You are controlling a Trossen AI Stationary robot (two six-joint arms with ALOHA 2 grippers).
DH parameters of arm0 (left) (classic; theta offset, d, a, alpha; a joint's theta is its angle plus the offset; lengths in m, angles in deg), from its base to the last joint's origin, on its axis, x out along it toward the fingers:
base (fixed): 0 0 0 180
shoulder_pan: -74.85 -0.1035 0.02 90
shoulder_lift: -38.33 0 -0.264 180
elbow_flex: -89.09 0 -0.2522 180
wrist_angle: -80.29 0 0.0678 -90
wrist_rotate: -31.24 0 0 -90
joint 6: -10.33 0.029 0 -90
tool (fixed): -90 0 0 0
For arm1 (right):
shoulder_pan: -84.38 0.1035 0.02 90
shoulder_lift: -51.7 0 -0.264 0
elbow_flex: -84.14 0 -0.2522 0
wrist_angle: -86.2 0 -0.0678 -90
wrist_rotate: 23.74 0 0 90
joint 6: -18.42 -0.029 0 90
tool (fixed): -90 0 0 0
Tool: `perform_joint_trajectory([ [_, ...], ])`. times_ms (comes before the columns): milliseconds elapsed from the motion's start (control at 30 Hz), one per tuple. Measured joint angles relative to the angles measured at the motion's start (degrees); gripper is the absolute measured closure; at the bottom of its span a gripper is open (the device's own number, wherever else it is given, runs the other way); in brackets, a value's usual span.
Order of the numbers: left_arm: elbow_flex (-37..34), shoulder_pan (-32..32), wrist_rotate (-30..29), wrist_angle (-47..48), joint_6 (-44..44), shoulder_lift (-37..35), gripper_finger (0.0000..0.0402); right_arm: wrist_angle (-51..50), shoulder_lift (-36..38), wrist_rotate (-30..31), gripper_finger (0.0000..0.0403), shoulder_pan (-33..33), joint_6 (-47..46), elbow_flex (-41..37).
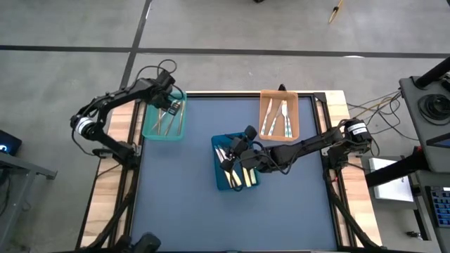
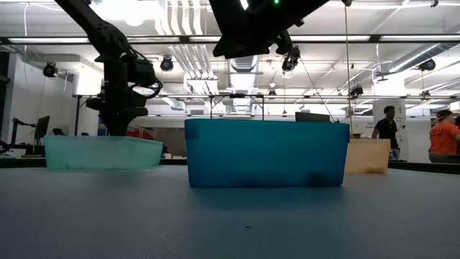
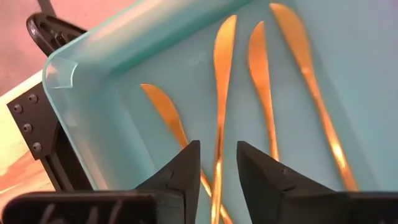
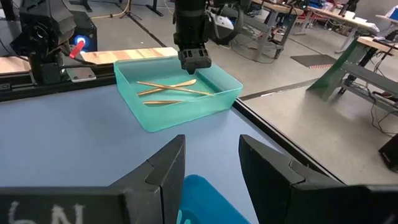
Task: Sort silverware by color (type)
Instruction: Put the gold knife into the light blue bin
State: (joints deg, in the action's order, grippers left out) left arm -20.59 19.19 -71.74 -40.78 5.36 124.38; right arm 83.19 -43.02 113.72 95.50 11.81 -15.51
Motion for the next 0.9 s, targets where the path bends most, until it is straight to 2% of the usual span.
perform_joint_trajectory([
  [167,-0.08,3.58,1.17,0.41,0.01,-4.97,0.0302,-0.64,0.0,-1.79,0.0261,0.14,0.44,-0.11],
  [333,-1.23,11.12,1.51,0.13,0.0,-14.68,0.0301,-0.81,0.67,-3.08,0.0261,0.15,3.19,-0.91],
  [467,-4.83,20.47,1.58,-2.71,-1.24,-24.66,0.0301,-0.8,2.92,-3.87,0.0261,0.12,4.24,-3.59],
  [667,-13.13,36.94,1.6,-9.85,-4.09,-39.63,0.0301,0.7,8.58,-10.16,0.0261,-1.55,4.27,-9.82],
  [900,-25.77,53.85,1.66,-21.63,-0.94,-54.92,0.0301,2.09,17.47,-15.36,0.0261,-5.65,4.26,-18.01],
])
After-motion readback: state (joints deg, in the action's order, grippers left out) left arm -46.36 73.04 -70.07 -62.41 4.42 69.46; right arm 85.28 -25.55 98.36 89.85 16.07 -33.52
